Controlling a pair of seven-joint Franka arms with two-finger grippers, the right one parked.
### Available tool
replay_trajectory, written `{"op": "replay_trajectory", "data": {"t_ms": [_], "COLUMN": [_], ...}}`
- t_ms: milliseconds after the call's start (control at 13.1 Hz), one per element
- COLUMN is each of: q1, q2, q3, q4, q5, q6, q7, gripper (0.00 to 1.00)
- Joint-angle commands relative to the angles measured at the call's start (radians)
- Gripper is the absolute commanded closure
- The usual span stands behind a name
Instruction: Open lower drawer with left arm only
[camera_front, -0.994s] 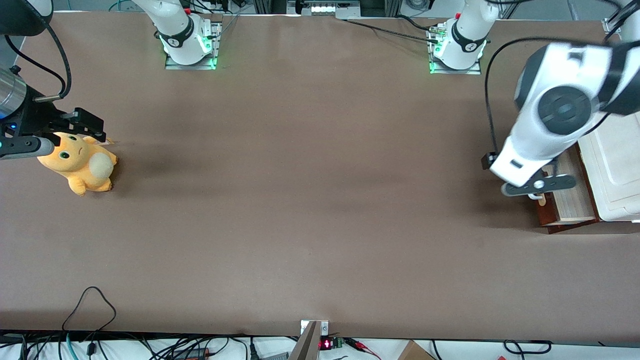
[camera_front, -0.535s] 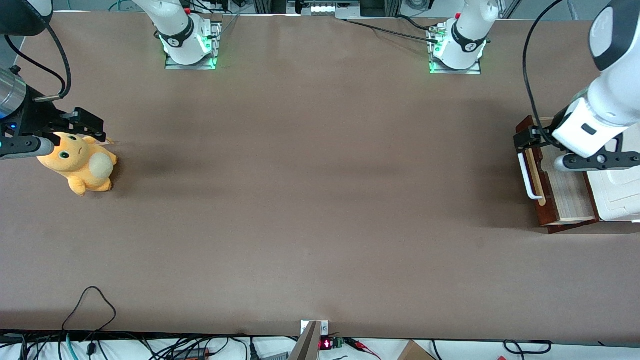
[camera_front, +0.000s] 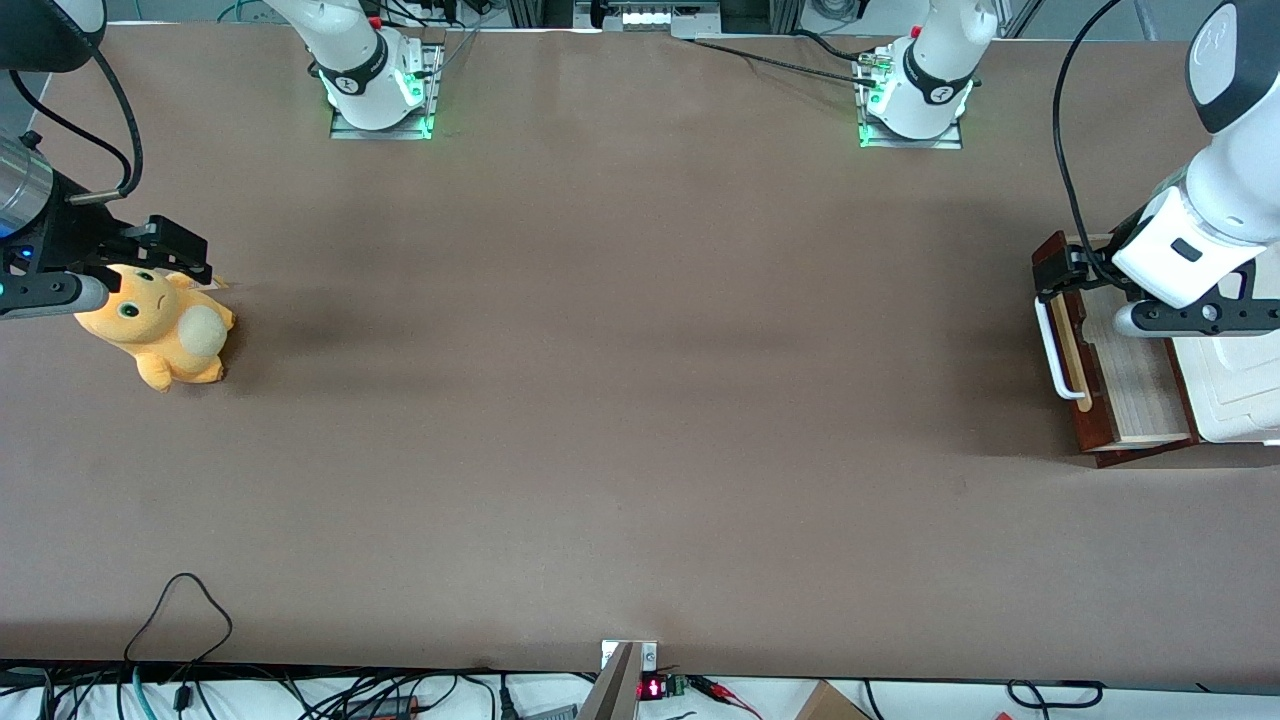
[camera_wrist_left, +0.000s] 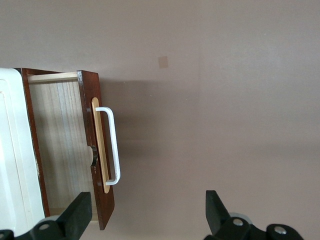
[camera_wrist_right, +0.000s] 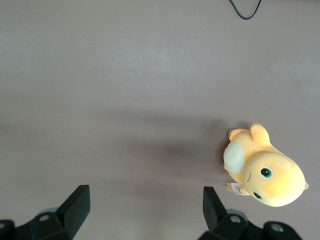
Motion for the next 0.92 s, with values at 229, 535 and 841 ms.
{"op": "replay_trajectory", "data": {"t_ms": [229,535,841], "q1": [0.001,0.001,0.001], "q2": [-0.051,-0.057,-0.057], "q3": [0.051,0.051,0.049], "q4": [-0.030,-0.027,-0.027], "q5": [-0.062,-0.064,-0.064], "q6": [0.002,0.000,-0.004], "q7": [0.104,0.103,0.104], "gripper": [0.00,0.00,0.00]}}
